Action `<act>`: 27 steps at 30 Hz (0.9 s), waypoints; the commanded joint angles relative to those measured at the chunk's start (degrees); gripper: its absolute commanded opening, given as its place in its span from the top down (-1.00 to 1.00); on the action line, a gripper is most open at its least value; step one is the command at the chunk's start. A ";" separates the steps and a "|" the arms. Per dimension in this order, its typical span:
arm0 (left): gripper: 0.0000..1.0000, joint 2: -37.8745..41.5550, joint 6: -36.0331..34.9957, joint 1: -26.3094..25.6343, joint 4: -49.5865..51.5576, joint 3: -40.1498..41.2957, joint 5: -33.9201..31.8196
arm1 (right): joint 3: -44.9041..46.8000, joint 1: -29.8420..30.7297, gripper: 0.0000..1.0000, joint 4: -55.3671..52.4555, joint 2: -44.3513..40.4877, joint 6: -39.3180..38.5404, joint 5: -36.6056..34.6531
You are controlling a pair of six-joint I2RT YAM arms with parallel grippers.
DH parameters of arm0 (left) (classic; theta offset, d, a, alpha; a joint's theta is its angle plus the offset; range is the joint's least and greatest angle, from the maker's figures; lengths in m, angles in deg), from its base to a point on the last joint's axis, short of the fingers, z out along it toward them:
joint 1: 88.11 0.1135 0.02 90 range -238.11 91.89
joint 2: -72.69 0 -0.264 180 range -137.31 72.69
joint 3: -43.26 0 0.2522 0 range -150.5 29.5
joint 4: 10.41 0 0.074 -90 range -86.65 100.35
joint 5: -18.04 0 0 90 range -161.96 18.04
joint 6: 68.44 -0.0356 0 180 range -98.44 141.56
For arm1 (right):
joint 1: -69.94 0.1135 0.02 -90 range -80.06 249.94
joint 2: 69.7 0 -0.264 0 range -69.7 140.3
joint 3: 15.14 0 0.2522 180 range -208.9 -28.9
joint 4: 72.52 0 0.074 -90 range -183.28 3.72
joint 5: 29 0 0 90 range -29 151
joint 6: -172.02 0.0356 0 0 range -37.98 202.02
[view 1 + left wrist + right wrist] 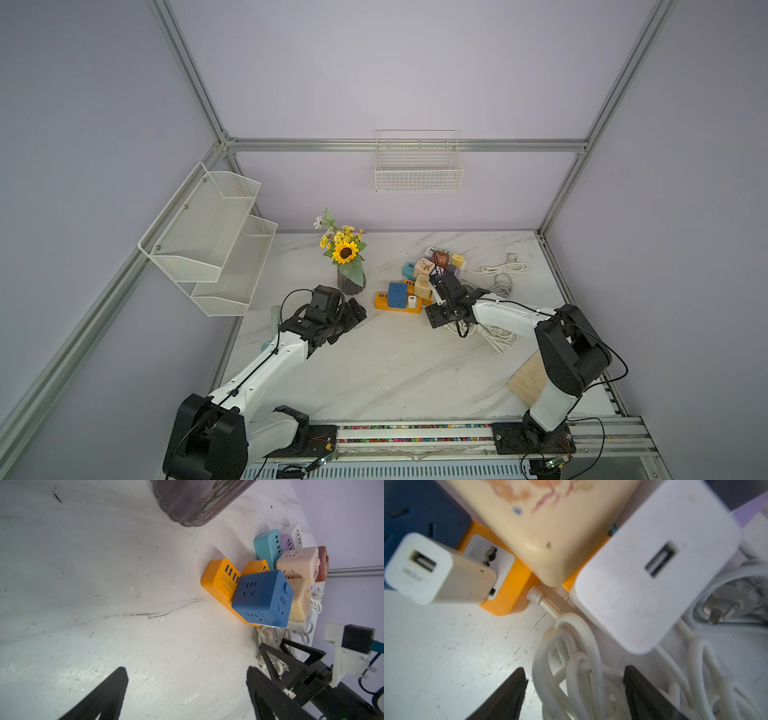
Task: Pull the plug off the socket
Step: Move the socket to the center of the board.
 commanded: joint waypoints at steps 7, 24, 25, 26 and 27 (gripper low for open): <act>-0.79 1.49 1.59 -0.38 -0.50 0.42 -0.67 | -1.15 3.18 -0.10 0.17 3.77 -3.45 0.80; -0.75 5.98 4.74 -0.36 2.43 2.09 -6.51 | 4.76 10.35 0.79 -2.54 -2.96 -5.48 7.70; -0.73 6.13 4.99 -0.35 2.56 2.17 -6.68 | 5.05 10.58 0.80 -3.60 -3.50 -5.17 7.75; -0.73 6.31 5.21 -0.36 2.67 2.33 -6.83 | 5.18 10.83 0.81 -4.58 -4.05 -4.80 7.73; -0.73 6.52 5.57 -0.32 2.75 2.51 -7.03 | 5.37 11.06 0.81 -5.70 -4.71 -4.14 7.75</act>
